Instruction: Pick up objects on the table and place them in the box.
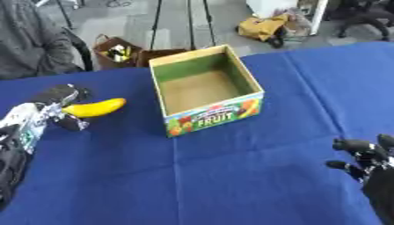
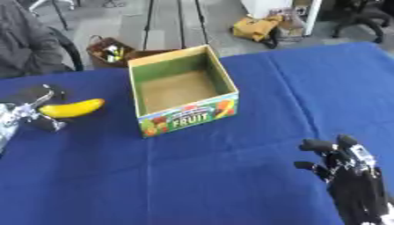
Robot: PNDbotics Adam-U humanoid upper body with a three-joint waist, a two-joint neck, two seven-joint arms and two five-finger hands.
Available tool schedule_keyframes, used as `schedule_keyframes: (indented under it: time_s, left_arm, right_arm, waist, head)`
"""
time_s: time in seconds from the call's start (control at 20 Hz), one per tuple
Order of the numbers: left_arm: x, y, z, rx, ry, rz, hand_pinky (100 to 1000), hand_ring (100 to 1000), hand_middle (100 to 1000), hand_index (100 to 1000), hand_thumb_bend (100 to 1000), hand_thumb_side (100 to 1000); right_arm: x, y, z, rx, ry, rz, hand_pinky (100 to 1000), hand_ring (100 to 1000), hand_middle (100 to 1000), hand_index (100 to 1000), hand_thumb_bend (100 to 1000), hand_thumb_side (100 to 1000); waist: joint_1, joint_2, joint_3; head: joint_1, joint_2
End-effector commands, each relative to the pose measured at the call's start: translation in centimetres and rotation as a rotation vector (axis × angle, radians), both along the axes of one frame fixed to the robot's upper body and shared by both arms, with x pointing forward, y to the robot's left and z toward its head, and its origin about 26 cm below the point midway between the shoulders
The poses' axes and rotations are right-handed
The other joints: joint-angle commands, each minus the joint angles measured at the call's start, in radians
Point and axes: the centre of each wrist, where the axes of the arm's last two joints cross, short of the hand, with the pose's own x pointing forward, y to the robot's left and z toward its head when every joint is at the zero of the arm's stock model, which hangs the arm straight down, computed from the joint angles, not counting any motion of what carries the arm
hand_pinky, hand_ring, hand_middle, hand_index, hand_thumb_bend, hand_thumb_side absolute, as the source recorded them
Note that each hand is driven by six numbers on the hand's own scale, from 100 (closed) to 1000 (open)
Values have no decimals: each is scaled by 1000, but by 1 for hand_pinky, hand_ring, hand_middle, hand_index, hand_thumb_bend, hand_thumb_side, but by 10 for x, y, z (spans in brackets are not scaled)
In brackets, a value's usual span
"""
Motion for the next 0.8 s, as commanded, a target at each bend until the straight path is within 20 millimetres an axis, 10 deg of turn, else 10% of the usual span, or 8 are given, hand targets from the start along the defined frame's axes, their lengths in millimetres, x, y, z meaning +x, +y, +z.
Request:
schedule_keyframes:
  time_s: [0.05, 0.8]
  left_arm:
    - [0, 8, 15, 1, -38, 23, 840, 736, 696, 854, 391, 100]
    - [1, 7, 13, -2, -24, 24, 827, 678, 545, 823, 305, 100]
  right_arm:
    - [1, -1, 9, -27, -32, 6, 701, 984, 663, 714, 100, 1000]
    - [1, -1, 10, -30, -35, 6, 700, 984, 663, 713, 100, 1000]
  waist:
    - [0, -9, -5]
    - [3, 0, -10]
  head:
    - [1, -10]
    - [-2, -9]
